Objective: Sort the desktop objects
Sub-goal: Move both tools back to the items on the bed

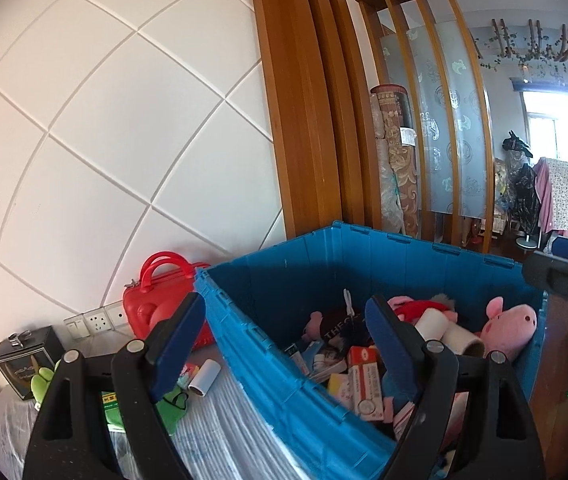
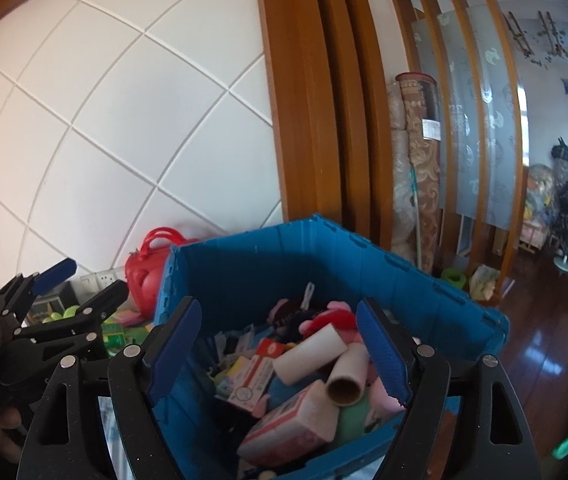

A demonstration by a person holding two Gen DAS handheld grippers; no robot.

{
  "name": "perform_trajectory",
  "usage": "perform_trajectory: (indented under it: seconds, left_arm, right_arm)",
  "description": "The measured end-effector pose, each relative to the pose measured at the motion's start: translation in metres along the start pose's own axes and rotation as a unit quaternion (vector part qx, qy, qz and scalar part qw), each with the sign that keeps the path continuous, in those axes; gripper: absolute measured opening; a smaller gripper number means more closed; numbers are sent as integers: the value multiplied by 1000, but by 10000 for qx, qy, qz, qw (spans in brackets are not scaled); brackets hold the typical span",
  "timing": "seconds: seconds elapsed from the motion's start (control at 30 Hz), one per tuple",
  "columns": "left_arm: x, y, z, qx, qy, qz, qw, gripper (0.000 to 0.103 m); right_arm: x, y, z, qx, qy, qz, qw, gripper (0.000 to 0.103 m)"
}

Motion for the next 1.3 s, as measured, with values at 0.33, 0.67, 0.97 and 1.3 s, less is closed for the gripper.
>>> perform_trajectory:
  seconds: [0.33, 0.67, 0.97, 1.3]
  left_arm:
    - [-31, -68, 36, 91, -167, -118, 9997, 82]
    - [-51, -182, 108, -82, -673, -801, 9945, 82]
    - [-52, -292, 182, -367, -1187, -1697, 9776, 82]
    - [-12, -375, 219, -611, -1429, -2160, 9639, 82]
  right_arm:
    - [-12, -61, 15, 156, -39, 46, 9999, 82]
    - [17, -182, 49, -51, -304, -614, 9976, 85]
    - [93, -289, 82, -673, -958, -1510, 9816, 86]
    - [213, -379, 117, -1574, -1542, -1892, 9569, 88]
Point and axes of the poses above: each gripper's, at about its wrist camera, not at the fingertips, and x roughly the way its jaws point, y to its right, z to its underside, the point moved 4 cm from there along x, roughly the way its jaws point
